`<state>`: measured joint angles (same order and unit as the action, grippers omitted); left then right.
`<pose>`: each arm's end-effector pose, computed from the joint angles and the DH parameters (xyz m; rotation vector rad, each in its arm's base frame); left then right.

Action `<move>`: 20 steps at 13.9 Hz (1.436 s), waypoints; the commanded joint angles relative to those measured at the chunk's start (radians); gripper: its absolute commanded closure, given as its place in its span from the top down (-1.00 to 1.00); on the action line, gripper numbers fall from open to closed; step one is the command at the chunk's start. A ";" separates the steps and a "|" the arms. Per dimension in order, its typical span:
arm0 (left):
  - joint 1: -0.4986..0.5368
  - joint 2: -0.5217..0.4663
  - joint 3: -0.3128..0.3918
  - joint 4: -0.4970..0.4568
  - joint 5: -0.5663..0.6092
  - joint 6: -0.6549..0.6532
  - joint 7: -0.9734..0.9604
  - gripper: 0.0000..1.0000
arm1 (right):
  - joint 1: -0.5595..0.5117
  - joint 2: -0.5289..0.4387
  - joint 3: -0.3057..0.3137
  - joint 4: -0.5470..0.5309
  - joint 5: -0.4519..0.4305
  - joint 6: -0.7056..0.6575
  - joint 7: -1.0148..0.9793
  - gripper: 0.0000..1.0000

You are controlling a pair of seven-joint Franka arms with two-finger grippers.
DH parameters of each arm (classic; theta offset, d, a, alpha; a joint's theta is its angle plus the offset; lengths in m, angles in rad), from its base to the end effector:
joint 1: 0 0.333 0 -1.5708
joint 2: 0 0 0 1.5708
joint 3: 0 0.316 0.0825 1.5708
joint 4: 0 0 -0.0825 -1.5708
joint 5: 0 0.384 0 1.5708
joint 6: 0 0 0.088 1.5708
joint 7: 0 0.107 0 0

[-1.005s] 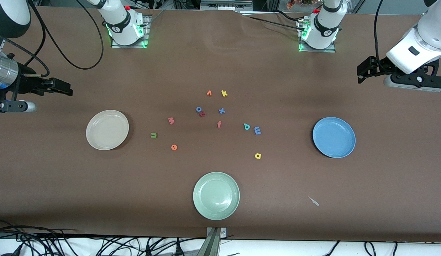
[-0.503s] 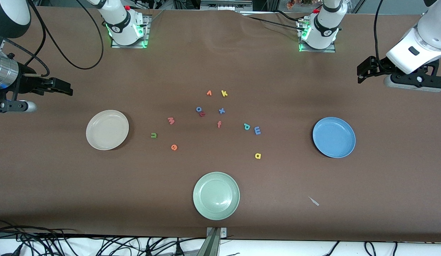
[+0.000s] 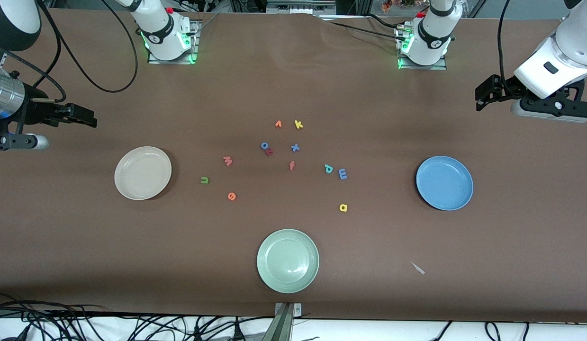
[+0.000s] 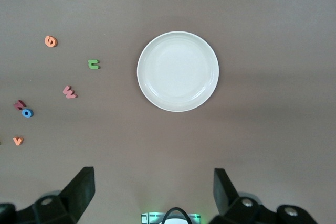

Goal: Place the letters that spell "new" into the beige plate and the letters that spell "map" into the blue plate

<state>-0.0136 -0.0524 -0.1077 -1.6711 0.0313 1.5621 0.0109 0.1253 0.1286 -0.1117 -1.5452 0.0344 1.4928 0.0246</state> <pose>0.5315 -0.0629 0.6050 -3.0936 0.2053 0.0850 0.5798 0.0155 0.5577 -3.1122 0.0184 0.2817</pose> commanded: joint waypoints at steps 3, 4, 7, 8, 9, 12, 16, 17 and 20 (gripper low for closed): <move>0.000 -0.006 0.002 0.010 -0.008 -0.019 0.020 1.00 | -0.010 -0.007 0.012 -0.007 -0.013 -0.006 0.005 1.00; 0.000 -0.006 0.002 0.010 -0.008 -0.017 0.020 1.00 | -0.010 -0.007 0.012 -0.007 -0.013 -0.006 0.005 1.00; 0.000 -0.007 0.002 0.010 -0.008 -0.017 0.020 1.00 | -0.010 -0.007 0.012 -0.007 -0.013 -0.006 0.005 1.00; 0.000 -0.006 0.002 0.010 -0.008 -0.017 0.020 1.00 | -0.010 -0.007 0.012 -0.007 -0.013 -0.006 0.005 1.00; 0.000 -0.006 0.002 0.010 -0.008 -0.017 0.020 1.00 | -0.010 -0.007 0.012 -0.007 -0.013 -0.006 0.005 1.00; 0.000 -0.006 0.000 0.010 -0.008 -0.017 0.017 1.00 | -0.010 -0.007 0.012 -0.007 -0.013 -0.006 0.003 1.00; 0.000 -0.006 0.002 0.010 -0.008 -0.017 0.020 1.00 | -0.012 -0.006 0.010 -0.007 -0.008 -0.005 0.005 1.00; 0.000 -0.006 0.003 0.010 -0.008 -0.017 0.021 1.00 | -0.012 -0.006 0.010 -0.007 -0.008 -0.006 0.005 1.00; 0.000 0.009 0.003 0.010 -0.010 -0.004 0.018 1.00 | -0.029 0.017 0.010 -0.006 0.004 -0.005 -0.015 1.00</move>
<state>-0.0136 -0.0519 -0.1077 -1.6711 0.0313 1.5621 0.0109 0.1173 0.1383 -0.1118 -1.5454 0.0346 1.4919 0.0239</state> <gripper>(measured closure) 0.000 0.000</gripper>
